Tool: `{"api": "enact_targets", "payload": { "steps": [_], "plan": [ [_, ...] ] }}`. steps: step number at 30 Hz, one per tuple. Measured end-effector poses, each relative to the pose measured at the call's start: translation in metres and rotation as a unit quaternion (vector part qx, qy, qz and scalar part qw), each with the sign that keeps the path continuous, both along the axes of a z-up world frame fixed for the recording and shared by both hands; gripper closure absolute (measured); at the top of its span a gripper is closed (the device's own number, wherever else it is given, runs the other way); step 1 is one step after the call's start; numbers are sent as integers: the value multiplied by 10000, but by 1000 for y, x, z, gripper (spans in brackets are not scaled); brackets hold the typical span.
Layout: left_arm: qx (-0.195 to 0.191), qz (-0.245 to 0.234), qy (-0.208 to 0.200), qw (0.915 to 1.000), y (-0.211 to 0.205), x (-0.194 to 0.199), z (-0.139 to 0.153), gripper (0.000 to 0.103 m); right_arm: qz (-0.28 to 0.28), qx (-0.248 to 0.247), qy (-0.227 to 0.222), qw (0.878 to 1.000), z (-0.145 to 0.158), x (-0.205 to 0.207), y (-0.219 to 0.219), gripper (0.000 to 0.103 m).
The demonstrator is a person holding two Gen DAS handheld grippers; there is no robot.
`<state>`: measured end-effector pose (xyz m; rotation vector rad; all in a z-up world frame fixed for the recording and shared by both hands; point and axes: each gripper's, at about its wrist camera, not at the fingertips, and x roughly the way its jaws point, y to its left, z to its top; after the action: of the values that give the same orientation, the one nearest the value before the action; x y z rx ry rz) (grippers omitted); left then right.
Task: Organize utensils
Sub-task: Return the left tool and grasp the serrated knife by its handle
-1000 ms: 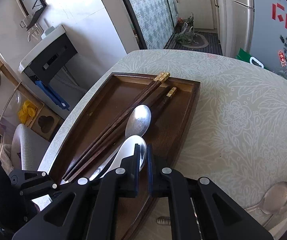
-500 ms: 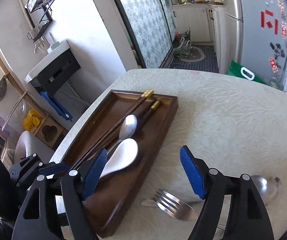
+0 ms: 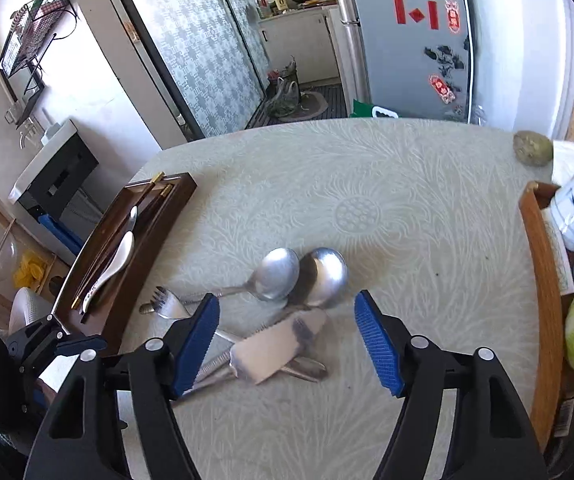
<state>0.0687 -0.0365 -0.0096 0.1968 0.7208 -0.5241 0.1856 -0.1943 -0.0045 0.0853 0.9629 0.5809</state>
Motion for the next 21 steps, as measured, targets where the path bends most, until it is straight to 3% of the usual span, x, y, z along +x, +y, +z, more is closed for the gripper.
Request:
{"api": "enact_targets", "payload": {
  "steps": [5, 13, 15, 17, 21],
  "plan": [
    [103, -166, 158, 9997, -22, 6, -15, 30, 1, 85, 279, 9996, -28, 6, -6, 50],
    [142, -179, 427, 9988, -31, 20, -31, 30, 18, 437, 438, 9981, -42, 16, -1, 58],
    [123, -195, 434, 9988, -31, 20, -31, 31, 33, 529, 502, 9973, -43, 17, 1, 79],
    [186, -210, 472, 9985, -32, 21, -33, 32, 46, 612, 440, 9971, -42, 15, 1, 85],
    [326, -204, 530, 9979, -36, 23, -36, 44, 51, 753, 244, 9969, -25, 5, -2, 93]
  ]
}}
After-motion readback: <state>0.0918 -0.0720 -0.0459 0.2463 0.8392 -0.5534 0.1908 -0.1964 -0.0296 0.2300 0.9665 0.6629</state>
